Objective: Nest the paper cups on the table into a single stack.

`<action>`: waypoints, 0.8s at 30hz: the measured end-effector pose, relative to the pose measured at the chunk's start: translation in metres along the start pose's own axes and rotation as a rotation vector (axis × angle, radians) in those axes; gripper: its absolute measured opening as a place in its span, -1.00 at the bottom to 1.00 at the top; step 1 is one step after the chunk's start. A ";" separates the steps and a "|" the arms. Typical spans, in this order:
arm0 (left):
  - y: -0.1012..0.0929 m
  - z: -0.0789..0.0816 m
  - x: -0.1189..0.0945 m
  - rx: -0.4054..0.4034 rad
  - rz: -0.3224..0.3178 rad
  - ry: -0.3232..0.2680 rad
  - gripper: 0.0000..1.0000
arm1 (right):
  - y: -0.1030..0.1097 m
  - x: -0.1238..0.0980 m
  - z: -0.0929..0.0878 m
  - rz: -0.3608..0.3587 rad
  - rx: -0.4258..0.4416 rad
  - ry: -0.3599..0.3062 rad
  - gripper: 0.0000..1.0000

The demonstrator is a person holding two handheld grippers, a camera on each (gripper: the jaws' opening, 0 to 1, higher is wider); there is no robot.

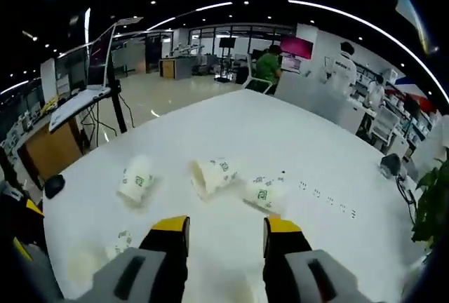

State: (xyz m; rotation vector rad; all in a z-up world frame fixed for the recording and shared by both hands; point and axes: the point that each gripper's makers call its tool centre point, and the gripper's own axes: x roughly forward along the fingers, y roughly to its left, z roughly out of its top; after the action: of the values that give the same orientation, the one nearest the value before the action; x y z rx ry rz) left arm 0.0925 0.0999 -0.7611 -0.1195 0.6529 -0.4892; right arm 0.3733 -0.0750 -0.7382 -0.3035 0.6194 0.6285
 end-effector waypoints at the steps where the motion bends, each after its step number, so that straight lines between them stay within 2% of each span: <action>1: 0.001 0.001 0.001 0.001 0.001 0.003 0.21 | -0.006 0.004 0.001 0.002 0.004 -0.007 -0.14; 4: 0.001 0.003 0.005 0.011 0.002 0.018 0.21 | -0.029 0.015 -0.001 -0.005 0.035 -0.031 -0.12; 13: 0.009 0.010 0.017 0.048 0.008 0.053 0.21 | -0.063 0.032 -0.007 0.014 0.098 -0.075 -0.14; 16: 0.009 0.010 0.020 0.051 0.007 0.063 0.21 | -0.069 0.038 -0.010 0.033 0.093 -0.055 -0.15; 17: 0.008 0.011 0.022 0.054 0.008 0.067 0.21 | -0.067 0.040 -0.013 0.066 0.072 -0.013 -0.15; 18: 0.007 0.011 0.023 0.055 0.007 0.070 0.21 | -0.064 0.045 -0.016 0.100 0.021 0.058 -0.12; 20: 0.002 0.011 0.025 0.057 0.004 0.076 0.22 | -0.070 0.051 -0.007 0.102 -0.042 0.056 -0.04; 24: -0.005 0.008 0.030 0.066 -0.010 0.093 0.22 | -0.073 0.068 0.001 0.156 -0.051 0.055 -0.06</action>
State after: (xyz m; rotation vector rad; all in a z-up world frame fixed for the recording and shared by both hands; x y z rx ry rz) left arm 0.1154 0.0806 -0.7703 -0.0378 0.7269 -0.5281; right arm 0.4624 -0.1003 -0.7740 -0.3230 0.6852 0.7890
